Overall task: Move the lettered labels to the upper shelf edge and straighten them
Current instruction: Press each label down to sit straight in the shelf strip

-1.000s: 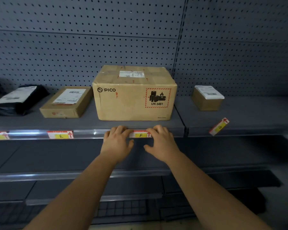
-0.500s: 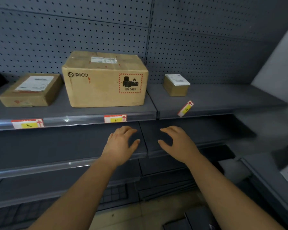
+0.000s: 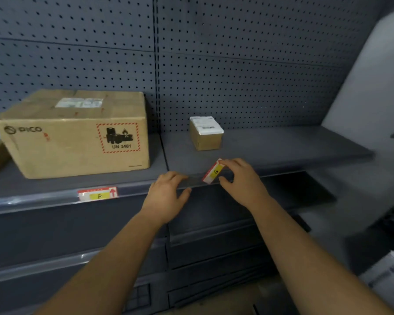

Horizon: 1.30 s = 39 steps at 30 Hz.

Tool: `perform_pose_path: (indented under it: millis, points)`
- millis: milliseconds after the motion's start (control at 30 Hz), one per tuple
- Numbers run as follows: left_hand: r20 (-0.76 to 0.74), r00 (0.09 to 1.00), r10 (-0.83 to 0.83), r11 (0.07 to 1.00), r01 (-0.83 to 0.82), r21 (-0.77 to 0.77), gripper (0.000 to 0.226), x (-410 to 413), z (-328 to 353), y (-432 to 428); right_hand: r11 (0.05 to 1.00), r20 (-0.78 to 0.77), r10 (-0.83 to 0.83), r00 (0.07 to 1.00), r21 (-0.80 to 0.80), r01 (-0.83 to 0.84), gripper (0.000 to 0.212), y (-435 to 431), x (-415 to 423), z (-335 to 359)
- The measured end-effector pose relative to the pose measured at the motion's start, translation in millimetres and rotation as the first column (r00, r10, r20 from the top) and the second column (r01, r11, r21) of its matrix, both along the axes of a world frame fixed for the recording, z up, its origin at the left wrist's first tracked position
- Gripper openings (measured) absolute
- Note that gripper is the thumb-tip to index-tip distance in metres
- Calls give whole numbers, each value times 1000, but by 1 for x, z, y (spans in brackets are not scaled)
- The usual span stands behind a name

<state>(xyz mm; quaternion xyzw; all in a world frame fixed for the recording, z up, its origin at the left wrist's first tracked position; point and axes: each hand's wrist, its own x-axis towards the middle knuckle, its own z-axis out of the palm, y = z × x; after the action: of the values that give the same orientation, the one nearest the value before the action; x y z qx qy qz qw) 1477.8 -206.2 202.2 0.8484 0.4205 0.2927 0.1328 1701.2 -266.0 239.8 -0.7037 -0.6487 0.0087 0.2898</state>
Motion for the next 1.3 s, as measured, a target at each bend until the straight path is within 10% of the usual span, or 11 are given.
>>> perform_pose_path:
  millis: [533, 1300]
  points:
    - [-151, 978, 144, 986, -129, 107, 36, 66, -10, 12, 991, 281, -4, 960, -127, 41, 64, 30, 34, -32]
    - [-239, 941, 241, 959, -193, 205, 39, 100, -15, 4, 980, 7, -18, 1000, -199, 19, 57, 21, 49, -40]
